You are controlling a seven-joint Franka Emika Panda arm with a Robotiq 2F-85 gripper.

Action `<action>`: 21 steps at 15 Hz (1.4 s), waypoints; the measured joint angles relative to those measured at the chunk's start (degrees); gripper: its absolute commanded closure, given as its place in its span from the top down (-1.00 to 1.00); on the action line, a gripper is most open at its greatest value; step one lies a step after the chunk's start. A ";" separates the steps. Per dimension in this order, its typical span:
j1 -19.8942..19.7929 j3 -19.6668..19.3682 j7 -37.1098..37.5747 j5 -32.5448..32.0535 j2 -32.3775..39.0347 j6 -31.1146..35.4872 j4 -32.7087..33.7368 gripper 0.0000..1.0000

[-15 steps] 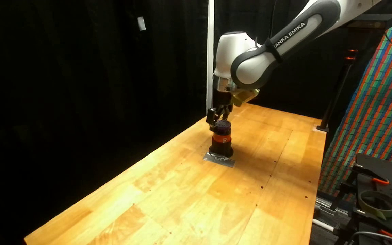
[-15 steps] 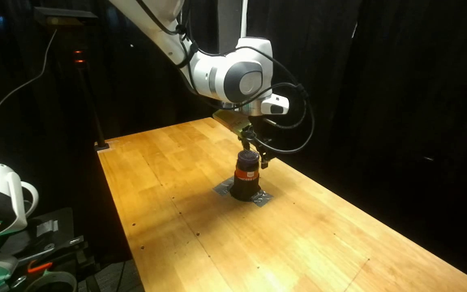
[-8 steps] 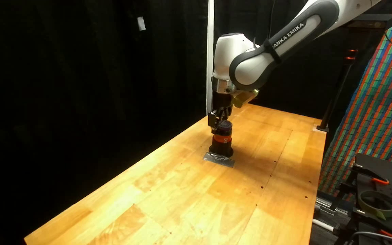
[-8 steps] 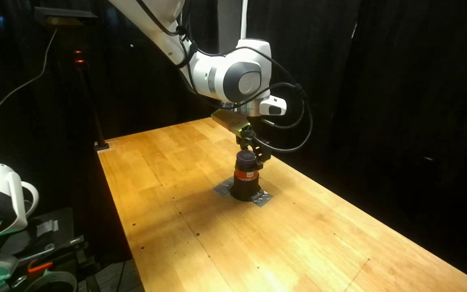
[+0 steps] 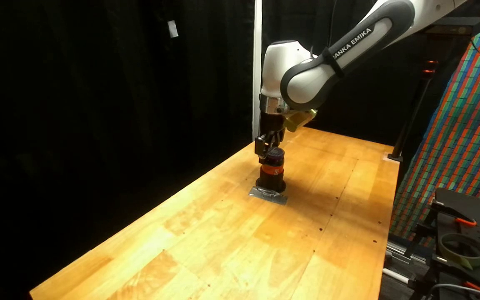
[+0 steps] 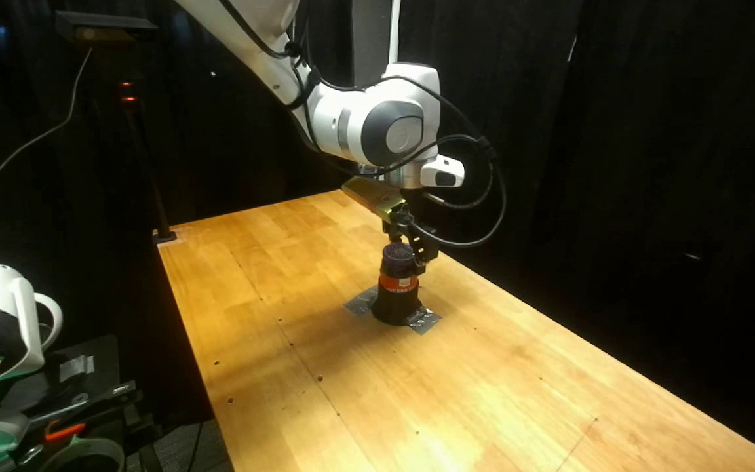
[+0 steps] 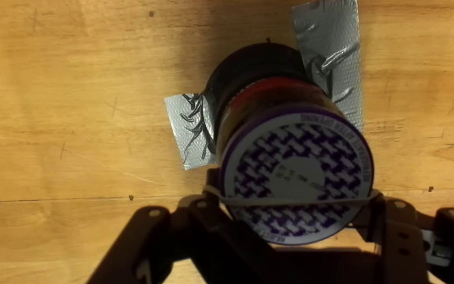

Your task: Put the rubber band on the cup

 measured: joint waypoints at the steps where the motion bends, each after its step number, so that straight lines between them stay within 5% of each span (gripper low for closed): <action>1: -0.04 -0.01 -0.02 0.23 0.04 -0.16 0.10 0.88; 3: -0.10 -0.05 -0.03 0.70 0.14 -0.45 0.24 1.00; 21: -0.58 -0.30 -0.31 4.45 -1.26 -6.51 -2.29 1.00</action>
